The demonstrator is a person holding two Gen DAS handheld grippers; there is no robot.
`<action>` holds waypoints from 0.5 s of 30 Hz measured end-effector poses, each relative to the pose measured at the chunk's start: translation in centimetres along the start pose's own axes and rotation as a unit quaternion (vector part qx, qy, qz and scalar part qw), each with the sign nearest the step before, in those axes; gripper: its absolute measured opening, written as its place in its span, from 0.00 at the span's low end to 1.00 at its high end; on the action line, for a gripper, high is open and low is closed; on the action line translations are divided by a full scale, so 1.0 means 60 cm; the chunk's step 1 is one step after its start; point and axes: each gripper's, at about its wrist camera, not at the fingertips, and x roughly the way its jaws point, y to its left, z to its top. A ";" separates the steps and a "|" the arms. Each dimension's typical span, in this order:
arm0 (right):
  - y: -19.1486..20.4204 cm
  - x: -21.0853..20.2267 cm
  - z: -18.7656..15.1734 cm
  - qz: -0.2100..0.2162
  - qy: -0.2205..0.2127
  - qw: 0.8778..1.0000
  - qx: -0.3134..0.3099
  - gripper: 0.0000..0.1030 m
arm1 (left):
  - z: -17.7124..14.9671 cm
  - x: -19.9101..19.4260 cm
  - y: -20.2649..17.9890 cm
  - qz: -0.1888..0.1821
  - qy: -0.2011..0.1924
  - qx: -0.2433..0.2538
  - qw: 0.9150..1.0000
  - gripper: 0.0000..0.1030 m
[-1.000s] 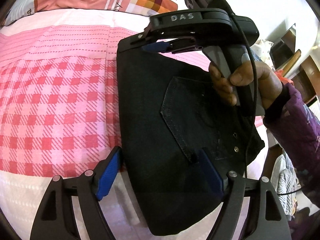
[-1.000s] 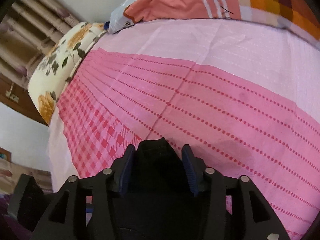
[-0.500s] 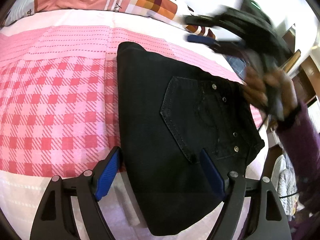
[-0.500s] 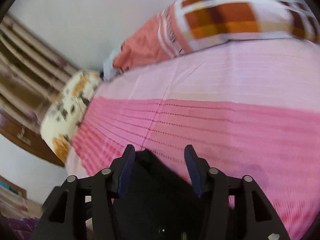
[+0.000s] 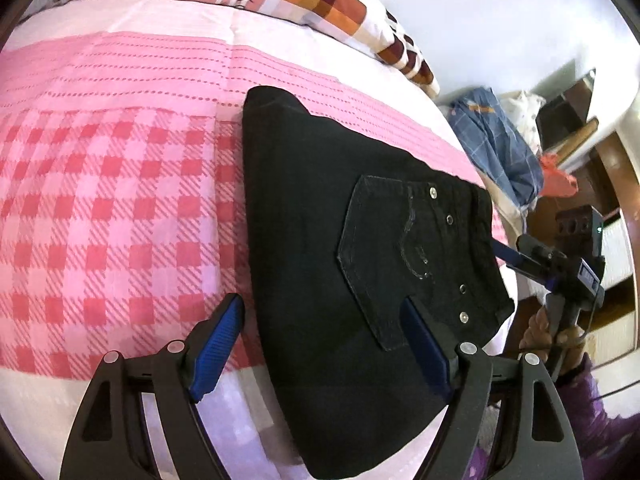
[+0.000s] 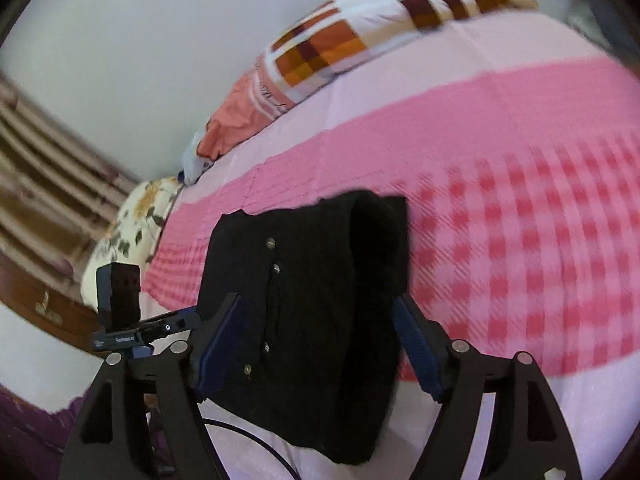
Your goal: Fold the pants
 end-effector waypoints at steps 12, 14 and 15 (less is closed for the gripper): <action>-0.033 0.046 -0.006 0.067 0.012 0.997 0.041 0.74 | 0.018 0.019 -0.009 -0.013 0.026 0.020 0.999 0.78; -0.043 0.048 0.000 0.076 0.008 0.996 0.053 0.74 | 0.023 0.022 -0.010 -0.017 0.030 0.023 0.999 0.78; -0.048 0.047 0.001 0.080 0.006 0.995 0.061 0.74 | 0.025 0.024 -0.012 -0.017 0.032 0.026 0.999 0.78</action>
